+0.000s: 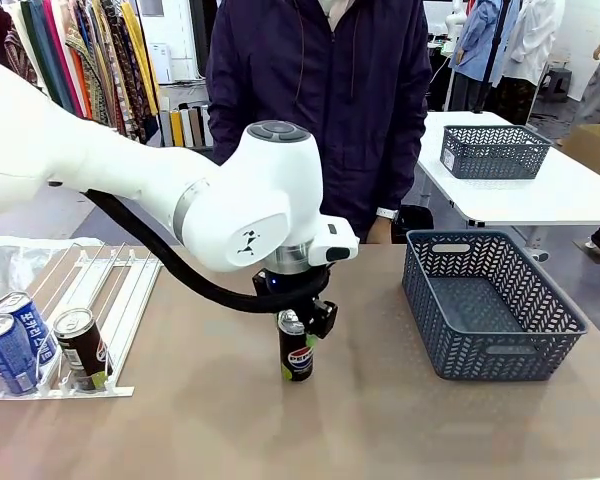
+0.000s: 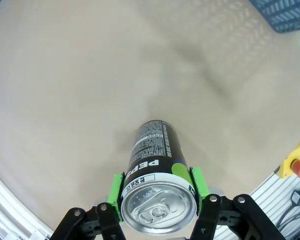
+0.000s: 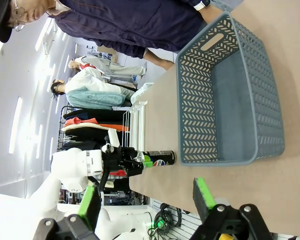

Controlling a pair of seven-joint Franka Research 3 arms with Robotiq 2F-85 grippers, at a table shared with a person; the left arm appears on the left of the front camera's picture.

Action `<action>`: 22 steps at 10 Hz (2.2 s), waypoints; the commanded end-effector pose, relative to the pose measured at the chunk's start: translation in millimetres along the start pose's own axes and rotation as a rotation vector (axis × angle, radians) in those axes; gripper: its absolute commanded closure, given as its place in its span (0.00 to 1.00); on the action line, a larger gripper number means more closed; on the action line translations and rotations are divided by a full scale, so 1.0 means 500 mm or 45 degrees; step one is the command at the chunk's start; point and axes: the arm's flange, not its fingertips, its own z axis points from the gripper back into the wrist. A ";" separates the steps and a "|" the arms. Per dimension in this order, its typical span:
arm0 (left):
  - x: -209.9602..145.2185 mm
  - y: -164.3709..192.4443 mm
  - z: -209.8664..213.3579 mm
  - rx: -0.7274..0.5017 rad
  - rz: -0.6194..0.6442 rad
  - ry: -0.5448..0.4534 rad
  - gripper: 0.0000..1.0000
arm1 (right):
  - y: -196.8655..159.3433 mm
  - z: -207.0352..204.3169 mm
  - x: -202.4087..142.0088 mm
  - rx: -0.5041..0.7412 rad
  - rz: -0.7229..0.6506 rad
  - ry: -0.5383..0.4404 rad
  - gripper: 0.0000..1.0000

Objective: Retrieve and store the cans from the dispenser.
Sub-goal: Pick up one can from the Automatic Can Dispenser and place it in the middle of the table.

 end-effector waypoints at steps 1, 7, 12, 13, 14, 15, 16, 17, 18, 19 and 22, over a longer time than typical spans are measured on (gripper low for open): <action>-0.002 -0.002 -0.001 0.010 -0.002 -0.035 1.00 | 0.003 0.006 0.004 0.015 0.021 -0.003 0.00; -0.005 -0.001 0.028 0.040 -0.012 -0.081 0.00 | 0.003 0.006 0.004 0.015 0.021 -0.003 0.00; -0.157 0.146 0.371 -0.095 0.153 -0.283 0.00 | 0.003 0.006 0.004 0.015 0.021 -0.003 0.00; -0.241 0.235 0.435 -0.206 0.195 -0.315 0.00 | 0.003 0.006 0.004 0.015 0.021 -0.003 0.00; -0.329 0.335 0.477 -0.379 0.247 -0.363 0.00 | 0.003 0.006 0.004 0.015 0.021 -0.003 0.00; -0.428 0.432 0.500 -0.591 0.267 -0.444 0.00 | 0.003 0.006 0.004 0.015 0.021 -0.003 0.00; -0.532 0.512 0.502 -0.734 0.334 -0.587 0.00 | 0.003 0.006 0.004 0.015 0.021 -0.003 0.00; -0.648 0.575 0.481 -0.901 0.402 -0.760 0.00 | 0.003 0.006 0.004 0.015 0.021 -0.003 0.00; -0.737 0.615 0.449 -0.966 0.524 -0.870 0.00 | 0.003 0.006 0.004 0.015 0.021 -0.003 0.00; -0.818 0.637 0.416 -1.045 0.602 -1.006 0.00 | 0.003 0.006 0.004 0.015 0.021 -0.003 0.00; -0.888 0.641 0.325 -1.156 0.676 -1.117 0.00 | 0.003 0.006 0.004 0.015 0.021 -0.003 0.00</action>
